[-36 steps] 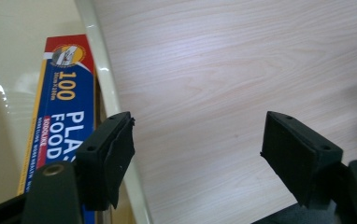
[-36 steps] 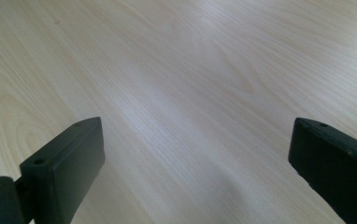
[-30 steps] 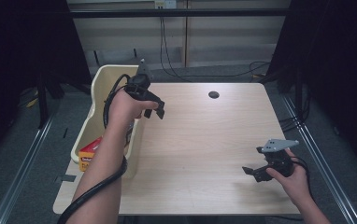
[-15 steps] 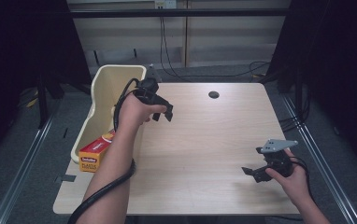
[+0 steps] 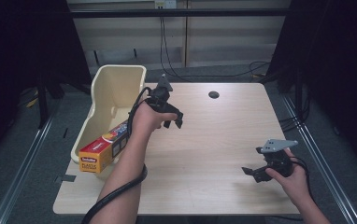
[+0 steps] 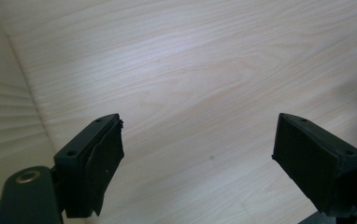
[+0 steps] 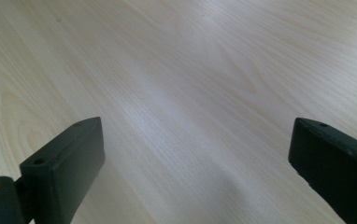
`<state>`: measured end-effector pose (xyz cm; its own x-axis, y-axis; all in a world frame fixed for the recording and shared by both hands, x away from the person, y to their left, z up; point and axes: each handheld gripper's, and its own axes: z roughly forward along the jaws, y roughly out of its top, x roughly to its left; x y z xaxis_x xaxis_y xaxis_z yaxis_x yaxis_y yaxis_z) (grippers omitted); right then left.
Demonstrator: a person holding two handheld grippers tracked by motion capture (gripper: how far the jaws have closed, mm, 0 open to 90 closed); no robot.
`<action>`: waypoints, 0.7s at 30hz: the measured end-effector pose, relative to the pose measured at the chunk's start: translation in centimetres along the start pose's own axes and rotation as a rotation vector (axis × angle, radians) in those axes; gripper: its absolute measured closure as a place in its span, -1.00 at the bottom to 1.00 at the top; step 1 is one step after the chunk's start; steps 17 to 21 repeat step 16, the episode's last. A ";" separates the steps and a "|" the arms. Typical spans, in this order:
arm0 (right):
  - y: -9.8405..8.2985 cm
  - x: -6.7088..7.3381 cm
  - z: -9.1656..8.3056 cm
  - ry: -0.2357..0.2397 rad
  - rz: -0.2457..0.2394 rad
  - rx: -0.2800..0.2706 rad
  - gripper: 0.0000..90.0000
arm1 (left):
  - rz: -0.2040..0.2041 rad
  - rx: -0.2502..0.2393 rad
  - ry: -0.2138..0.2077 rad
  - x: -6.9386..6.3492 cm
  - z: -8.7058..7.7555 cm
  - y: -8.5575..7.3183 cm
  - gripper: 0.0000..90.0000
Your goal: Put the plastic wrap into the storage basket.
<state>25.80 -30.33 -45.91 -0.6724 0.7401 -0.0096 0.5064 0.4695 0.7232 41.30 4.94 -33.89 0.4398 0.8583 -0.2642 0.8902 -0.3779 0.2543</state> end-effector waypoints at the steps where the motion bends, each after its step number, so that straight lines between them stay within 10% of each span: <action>1: 0.0 0.0 0.0 -0.001 0.000 0.000 -0.92 | 0.005 0.003 -0.001 0.0 0.3 0.0 -0.65; 21: 0.0 0.0 0.1 -0.006 -0.003 0.007 -0.92 | 0.030 -0.005 -0.050 -0.6 3.2 -0.4 -0.66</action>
